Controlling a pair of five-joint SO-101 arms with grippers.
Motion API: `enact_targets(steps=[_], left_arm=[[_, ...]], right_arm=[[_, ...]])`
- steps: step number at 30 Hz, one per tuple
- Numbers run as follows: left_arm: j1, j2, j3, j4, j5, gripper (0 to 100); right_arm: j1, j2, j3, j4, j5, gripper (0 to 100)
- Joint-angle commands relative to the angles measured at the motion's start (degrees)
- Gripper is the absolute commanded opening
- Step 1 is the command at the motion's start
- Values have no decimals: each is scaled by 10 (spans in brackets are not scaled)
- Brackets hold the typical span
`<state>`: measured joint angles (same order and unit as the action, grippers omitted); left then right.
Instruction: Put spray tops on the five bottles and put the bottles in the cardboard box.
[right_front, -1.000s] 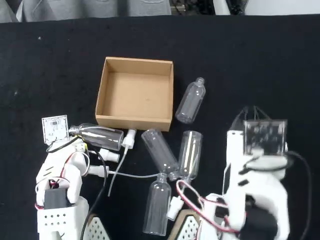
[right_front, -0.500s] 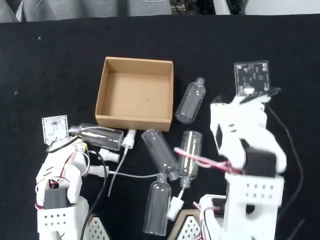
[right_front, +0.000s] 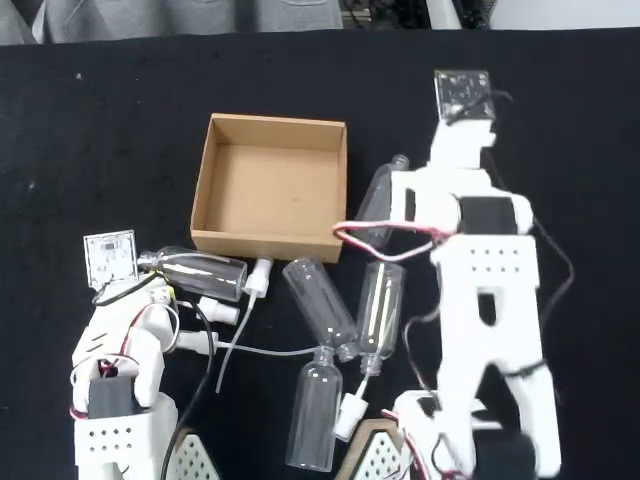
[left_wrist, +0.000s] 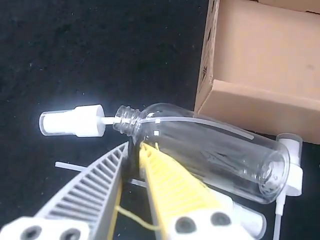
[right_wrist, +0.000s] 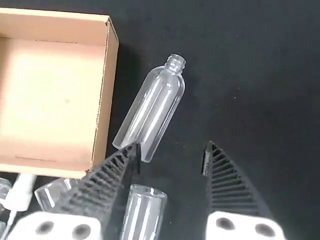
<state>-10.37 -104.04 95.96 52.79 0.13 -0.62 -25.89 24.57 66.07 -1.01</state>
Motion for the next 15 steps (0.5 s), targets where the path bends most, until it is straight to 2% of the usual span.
enact_targets(steps=[1, 6, 15], left_arm=[[-5, -4, -5, -2, -4, 30], [-3, -4, -5, -2, -35, 30], [-4, -5, -5, -2, -35, 30]], right_arm=[[-14, 25, -63, -7, -20, 192], [-14, 91, -103, -11, -29, 192], [-14, 242, -204, -11, -35, 192]])
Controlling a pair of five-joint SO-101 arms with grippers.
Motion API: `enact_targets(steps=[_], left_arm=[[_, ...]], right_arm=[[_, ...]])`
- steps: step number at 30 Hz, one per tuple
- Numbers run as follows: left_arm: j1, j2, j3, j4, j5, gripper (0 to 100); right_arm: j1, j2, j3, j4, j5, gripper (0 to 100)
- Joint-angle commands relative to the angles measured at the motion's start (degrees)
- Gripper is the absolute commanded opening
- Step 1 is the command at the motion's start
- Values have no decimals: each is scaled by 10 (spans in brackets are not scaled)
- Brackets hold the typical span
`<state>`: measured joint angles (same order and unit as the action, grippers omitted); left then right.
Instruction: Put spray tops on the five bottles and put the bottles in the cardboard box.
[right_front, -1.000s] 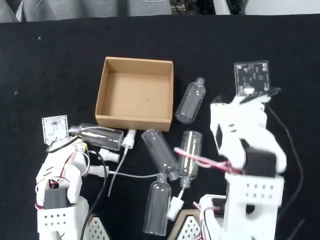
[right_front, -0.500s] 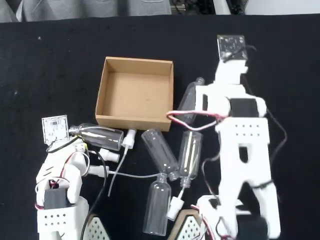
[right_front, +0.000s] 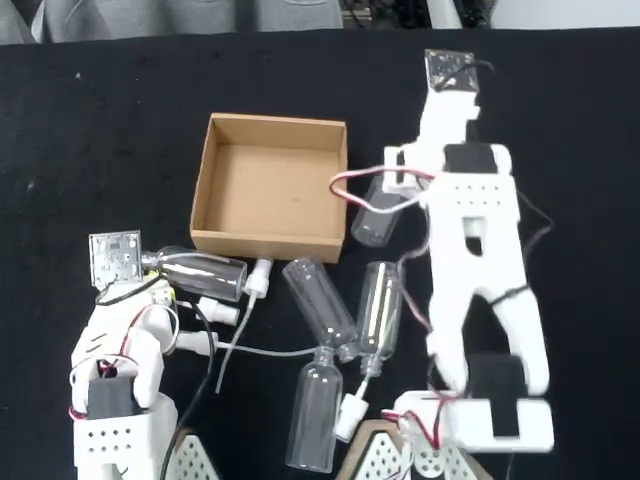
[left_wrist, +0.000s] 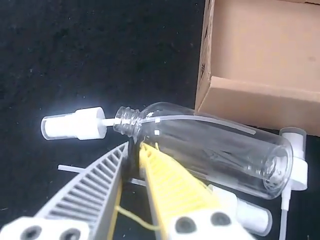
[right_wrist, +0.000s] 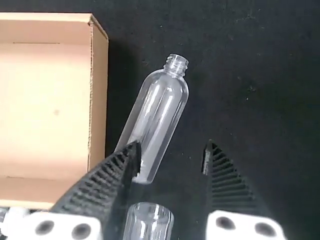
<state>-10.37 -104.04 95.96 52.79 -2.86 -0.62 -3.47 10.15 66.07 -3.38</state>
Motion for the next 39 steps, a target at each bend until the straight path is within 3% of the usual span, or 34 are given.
enact_targets(steps=[1, 14, 20, 33, 39], left_arm=[[-4, -5, -5, -2, -6, 30], [-4, -5, -5, -2, -8, 30], [-2, -5, -5, -2, -8, 30], [0, -5, -4, -2, -8, 30], [0, -5, -4, -2, -8, 30]], right_arm=[[-14, 35, -73, -10, -23, 192], [-15, 142, -162, -5, -53, 194], [-25, 158, -179, -6, -52, 301], [-35, 240, -236, -11, -55, 299], [-35, 298, -270, -7, -101, 299]])
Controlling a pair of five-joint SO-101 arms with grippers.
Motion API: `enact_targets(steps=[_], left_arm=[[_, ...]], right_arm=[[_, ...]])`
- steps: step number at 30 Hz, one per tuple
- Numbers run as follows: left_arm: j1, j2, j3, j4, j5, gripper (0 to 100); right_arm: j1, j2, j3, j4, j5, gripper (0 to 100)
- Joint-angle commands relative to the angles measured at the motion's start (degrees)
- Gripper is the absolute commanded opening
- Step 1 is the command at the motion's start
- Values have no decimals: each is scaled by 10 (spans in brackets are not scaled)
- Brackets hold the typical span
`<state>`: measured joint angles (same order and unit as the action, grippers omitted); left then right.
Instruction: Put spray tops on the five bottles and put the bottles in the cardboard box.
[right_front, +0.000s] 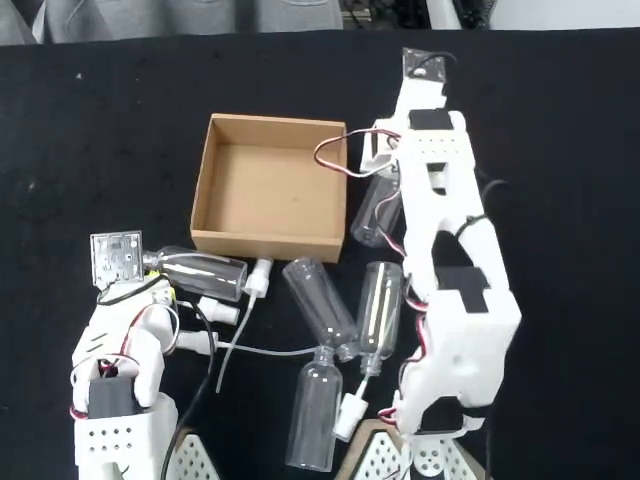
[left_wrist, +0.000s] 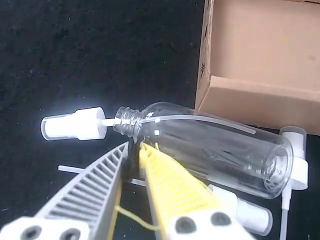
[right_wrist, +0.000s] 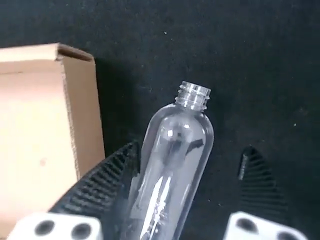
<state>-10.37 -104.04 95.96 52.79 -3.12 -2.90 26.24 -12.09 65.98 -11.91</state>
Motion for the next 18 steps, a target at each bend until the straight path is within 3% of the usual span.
enact_targets(steps=[1, 18], left_arm=[[0, -5, -4, -2, -5, 30], [-1, -5, -4, -2, -5, 30]], right_arm=[[-12, 8, -52, -6, -20, 299], [-34, 66, -65, -11, -50, 278]])
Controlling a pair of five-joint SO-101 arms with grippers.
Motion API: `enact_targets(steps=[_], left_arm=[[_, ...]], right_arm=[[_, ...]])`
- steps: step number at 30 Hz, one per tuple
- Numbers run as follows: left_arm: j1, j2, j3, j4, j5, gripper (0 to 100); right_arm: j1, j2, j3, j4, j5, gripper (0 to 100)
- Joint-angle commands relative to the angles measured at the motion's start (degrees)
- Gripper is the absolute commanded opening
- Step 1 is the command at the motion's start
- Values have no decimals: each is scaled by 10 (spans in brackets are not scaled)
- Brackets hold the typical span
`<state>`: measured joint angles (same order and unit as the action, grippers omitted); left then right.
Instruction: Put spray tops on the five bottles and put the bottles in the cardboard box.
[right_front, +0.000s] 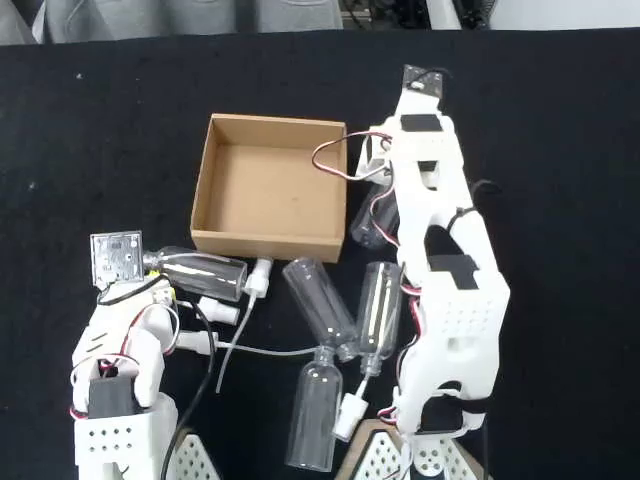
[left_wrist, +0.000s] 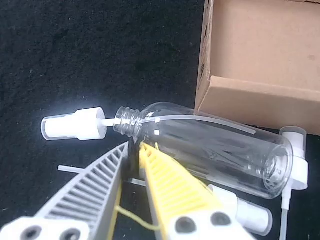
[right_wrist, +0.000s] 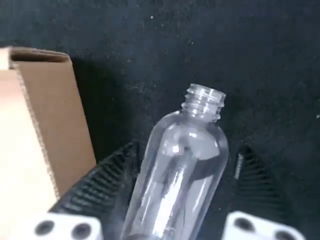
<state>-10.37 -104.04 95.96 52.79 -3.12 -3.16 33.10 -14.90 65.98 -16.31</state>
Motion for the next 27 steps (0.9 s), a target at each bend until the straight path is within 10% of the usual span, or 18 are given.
enact_targets(steps=[1, 27], left_arm=[[-1, -5, -4, -2, -5, 30], [-4, -5, 3, -2, -6, 30]], right_arm=[[-33, -1, -36, -11, -6, 275], [-22, -5, -36, 16, 4, 109]])
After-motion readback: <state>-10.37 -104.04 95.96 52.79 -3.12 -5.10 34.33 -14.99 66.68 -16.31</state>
